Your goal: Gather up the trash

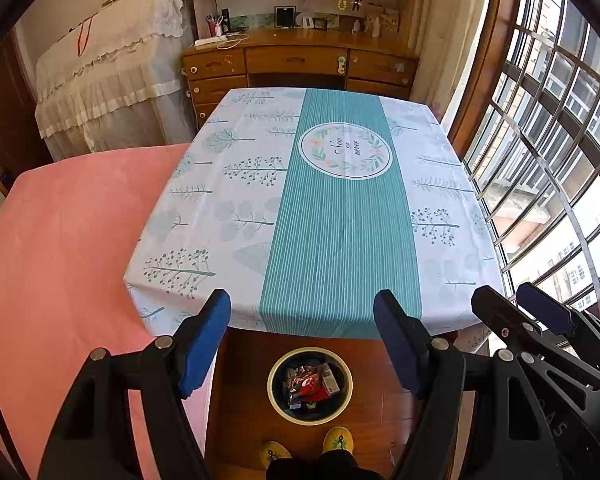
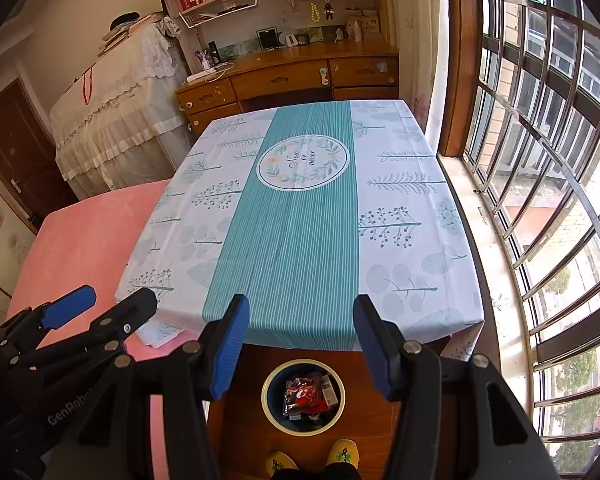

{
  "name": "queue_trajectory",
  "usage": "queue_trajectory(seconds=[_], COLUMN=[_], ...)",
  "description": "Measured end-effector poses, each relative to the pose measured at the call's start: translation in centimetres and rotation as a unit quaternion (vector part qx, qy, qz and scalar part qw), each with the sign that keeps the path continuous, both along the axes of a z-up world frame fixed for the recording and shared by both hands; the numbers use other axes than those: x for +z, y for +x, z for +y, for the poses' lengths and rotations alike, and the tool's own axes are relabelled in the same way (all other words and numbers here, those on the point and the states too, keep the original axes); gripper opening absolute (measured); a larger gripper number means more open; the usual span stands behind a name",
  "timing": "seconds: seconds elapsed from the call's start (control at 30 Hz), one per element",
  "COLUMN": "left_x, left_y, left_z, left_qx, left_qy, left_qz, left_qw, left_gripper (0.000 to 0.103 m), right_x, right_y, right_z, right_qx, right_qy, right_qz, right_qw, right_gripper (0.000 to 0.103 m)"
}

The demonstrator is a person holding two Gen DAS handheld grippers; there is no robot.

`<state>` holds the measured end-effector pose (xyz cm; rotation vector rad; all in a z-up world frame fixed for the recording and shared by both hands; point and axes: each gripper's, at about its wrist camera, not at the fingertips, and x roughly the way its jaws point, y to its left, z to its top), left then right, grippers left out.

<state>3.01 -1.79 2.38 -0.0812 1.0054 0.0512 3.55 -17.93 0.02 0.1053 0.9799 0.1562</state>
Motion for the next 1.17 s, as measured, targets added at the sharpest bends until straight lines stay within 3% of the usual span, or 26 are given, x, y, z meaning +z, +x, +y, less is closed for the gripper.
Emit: queue_trajectory(seconds=[1.17], left_x=[0.2], left_y=[-1.2], left_z=[0.2], left_qx=[0.005], left_qy=[0.003], left_qz=[-0.003], left_qw=[1.0000], left_gripper=[0.072], right_x=[0.3], right_y=[-0.9], right_z=[0.6], right_qx=[0.001], right_qy=[0.003], right_qz=[0.002], right_qw=[1.000], right_gripper=[0.055])
